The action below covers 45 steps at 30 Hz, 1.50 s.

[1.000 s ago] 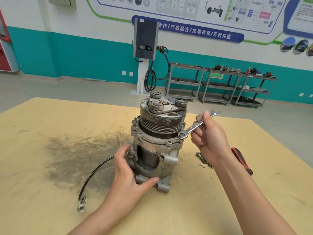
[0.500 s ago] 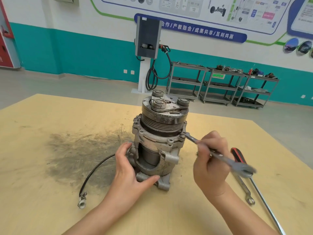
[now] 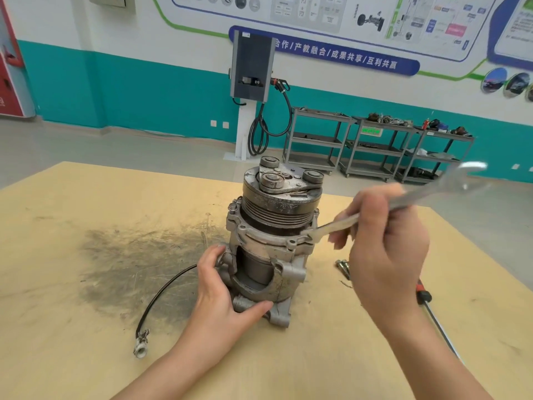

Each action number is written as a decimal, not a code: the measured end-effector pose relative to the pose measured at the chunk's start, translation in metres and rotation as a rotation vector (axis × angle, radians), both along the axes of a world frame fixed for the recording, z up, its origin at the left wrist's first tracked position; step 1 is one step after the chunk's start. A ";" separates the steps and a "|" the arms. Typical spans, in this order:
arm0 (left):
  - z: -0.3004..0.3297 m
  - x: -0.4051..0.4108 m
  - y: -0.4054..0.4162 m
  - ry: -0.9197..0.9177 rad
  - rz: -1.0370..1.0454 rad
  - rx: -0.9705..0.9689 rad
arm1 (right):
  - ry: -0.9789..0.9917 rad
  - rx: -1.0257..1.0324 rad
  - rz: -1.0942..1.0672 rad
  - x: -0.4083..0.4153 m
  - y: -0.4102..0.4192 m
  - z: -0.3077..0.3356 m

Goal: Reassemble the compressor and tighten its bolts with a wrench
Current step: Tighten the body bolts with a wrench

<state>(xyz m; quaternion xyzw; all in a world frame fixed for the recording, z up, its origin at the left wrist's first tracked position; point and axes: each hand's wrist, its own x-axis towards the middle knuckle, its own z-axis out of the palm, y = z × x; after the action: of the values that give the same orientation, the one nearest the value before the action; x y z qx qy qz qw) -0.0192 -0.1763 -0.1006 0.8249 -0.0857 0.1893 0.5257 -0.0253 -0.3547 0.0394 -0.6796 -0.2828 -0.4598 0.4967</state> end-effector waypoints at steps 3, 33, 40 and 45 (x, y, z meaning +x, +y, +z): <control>-0.002 0.001 0.001 -0.009 -0.006 0.007 | 0.427 0.380 0.152 0.020 -0.016 0.007; 0.004 -0.003 0.000 0.053 -0.008 -0.015 | 1.319 0.608 0.447 0.076 -0.029 -0.013; 0.003 -0.004 0.000 0.063 -0.003 -0.035 | 1.270 0.422 0.464 0.081 -0.031 -0.004; 0.004 -0.005 0.000 0.058 -0.005 -0.029 | 1.197 0.593 0.481 0.072 -0.025 -0.011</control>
<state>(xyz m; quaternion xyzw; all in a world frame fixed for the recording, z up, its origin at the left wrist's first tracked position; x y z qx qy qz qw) -0.0239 -0.1764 -0.0969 0.8222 -0.0697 0.1653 0.5401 0.0464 -0.3797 0.0284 -0.5704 0.0336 0.0577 0.8186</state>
